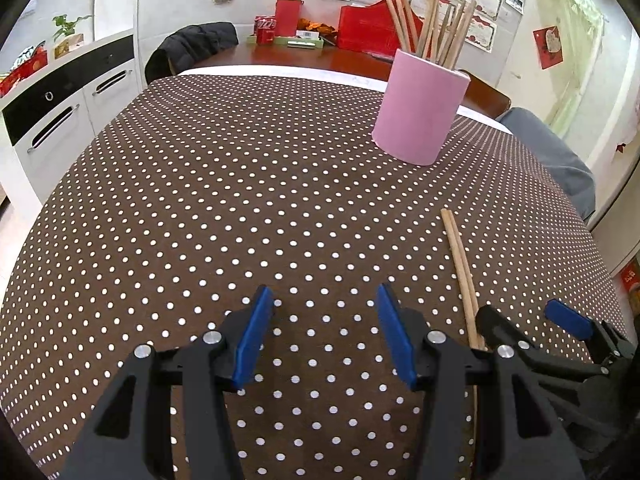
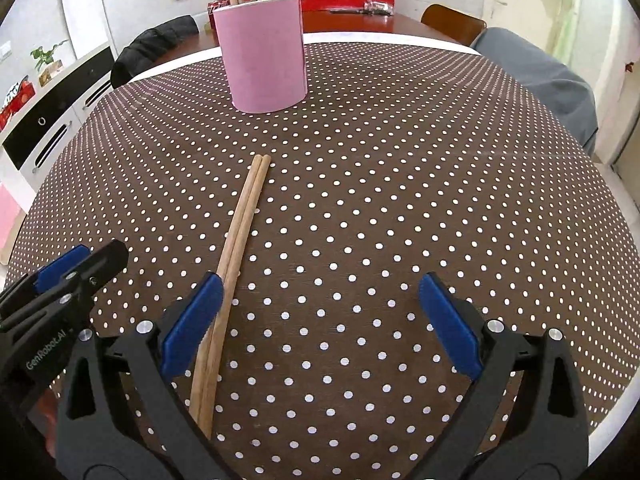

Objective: Organize utensils
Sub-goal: 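Close the right tool on a chopstick while the left tool grasps another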

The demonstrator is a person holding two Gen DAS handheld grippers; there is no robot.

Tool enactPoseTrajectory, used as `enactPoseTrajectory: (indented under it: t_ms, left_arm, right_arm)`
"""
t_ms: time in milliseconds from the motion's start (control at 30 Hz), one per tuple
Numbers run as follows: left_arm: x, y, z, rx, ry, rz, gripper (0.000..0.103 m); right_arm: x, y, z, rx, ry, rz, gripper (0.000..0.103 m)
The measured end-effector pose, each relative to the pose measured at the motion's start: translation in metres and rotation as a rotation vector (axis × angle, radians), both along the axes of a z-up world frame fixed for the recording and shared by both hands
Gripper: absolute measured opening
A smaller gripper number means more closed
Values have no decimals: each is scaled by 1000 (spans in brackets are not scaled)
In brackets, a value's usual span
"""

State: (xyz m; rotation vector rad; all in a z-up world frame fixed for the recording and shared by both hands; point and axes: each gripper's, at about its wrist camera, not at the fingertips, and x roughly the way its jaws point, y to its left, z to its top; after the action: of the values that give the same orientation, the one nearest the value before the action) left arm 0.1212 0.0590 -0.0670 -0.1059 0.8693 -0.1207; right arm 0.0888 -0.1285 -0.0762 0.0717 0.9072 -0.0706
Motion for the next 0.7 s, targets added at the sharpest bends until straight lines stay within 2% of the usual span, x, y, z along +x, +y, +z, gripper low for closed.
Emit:
enactPoseTrajectory:
  t_ms: [100, 167, 233, 267, 300, 333, 367, 433, 500, 700]
  left_arm:
    - [0, 4, 0, -7, 4, 7, 55]
    - [0, 6, 1, -23, 9, 7, 55]
    - [-2, 6, 1, -30, 7, 3, 55]
    - [-3, 6, 2, -32, 5, 1, 55]
    - [-4, 6, 3, -34, 3, -4, 55]
    - [-4, 6, 3, -38, 3, -9, 55]
    - [-4, 5, 5, -43, 3, -13, 55]
    - [-5, 5, 6, -51, 2, -14, 55]
    - [-6, 4, 8, -62, 2, -12, 55]
    - [-9, -18, 11, -56, 17, -58, 55]
  right_arm:
    - [8, 5, 1, -63, 4, 5, 96]
    - [13, 2, 0, -32, 5, 1, 95]
    - [13, 2, 2, -38, -11, 6, 88]
    - [12, 0, 4, -41, -27, 9, 69]
    - [11, -2, 6, -40, -46, 16, 40]
    - [10, -2, 8, -34, -64, 23, 28]
    - [8, -4, 8, -31, -73, 21, 22]
    - [4, -5, 7, -21, -90, 23, 18]
    - [0, -14, 7, 4, -98, 14, 9]
    - [-3, -37, 6, 111, -97, 14, 6]
